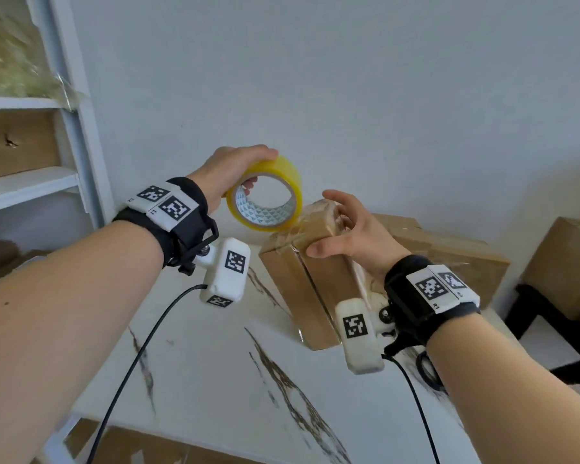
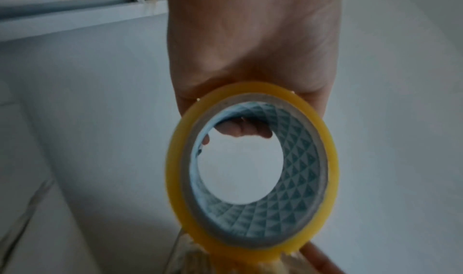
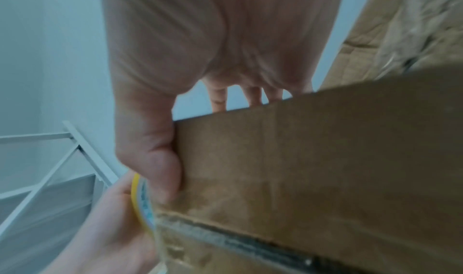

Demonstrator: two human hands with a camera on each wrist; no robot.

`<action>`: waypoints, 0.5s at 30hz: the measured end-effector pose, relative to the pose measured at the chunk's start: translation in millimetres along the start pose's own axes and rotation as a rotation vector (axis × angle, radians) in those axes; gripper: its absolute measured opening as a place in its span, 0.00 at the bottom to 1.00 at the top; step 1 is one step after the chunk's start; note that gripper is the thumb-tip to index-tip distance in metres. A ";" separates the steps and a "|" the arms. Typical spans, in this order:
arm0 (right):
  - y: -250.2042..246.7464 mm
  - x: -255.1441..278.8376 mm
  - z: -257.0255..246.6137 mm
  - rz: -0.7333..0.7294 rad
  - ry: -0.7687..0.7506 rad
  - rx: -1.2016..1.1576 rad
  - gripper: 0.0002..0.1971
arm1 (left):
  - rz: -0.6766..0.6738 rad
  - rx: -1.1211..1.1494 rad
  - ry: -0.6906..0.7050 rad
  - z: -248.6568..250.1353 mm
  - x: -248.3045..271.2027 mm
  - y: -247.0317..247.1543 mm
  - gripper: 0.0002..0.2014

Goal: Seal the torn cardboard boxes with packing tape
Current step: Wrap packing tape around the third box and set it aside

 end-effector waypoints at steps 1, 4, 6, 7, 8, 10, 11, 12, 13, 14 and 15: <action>-4.9 2.2 2.9 -0.007 0.010 0.003 0.51 | 0.000 -0.013 0.010 1.7 -0.1 6.2 0.13; -24.6 10.4 7.6 -0.099 0.097 0.111 0.61 | -0.003 -0.001 0.026 8.7 -2.0 28.1 0.15; -39.5 17.9 7.2 -0.134 0.146 0.176 0.61 | -0.024 0.011 0.031 16.8 -3.6 43.6 0.14; -46.8 20.2 5.3 -0.111 0.147 0.192 0.58 | -0.032 0.008 0.039 21.1 -4.5 50.7 0.13; -53.3 19.3 3.1 -0.072 0.132 0.203 0.55 | -0.043 0.003 0.052 25.5 -5.4 58.1 0.13; -58.8 16.3 -4.2 -0.010 0.098 0.249 0.57 | -0.074 -0.025 0.078 34.4 -5.7 73.4 0.13; -57.3 14.3 -7.3 -0.020 0.091 0.287 0.59 | -0.092 -0.048 0.089 38.7 -5.4 80.7 0.13; -54.3 11.0 -7.7 -0.054 0.087 0.323 0.61 | -0.107 -0.072 0.100 42.7 -4.5 87.2 0.14; -51.3 9.5 -6.8 -0.085 0.095 0.354 0.60 | -0.120 -0.096 0.106 46.0 -4.0 92.0 0.15; -50.6 8.7 -4.0 -0.103 0.102 0.370 0.59 | -0.127 -0.114 0.111 48.5 -4.3 95.0 0.15; -52.0 8.5 -0.4 -0.112 0.121 0.373 0.61 | -0.132 -0.128 0.110 50.0 -5.1 96.4 0.16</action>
Point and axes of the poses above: each hand's wrist, its own x-axis away from the middle knuckle, its own y-axis out of the palm, z = x × y, the point moved 4 cm from there along -x, towards the middle knuckle, and after that the axes turned 7 degrees about y, right-handed, at the moved point
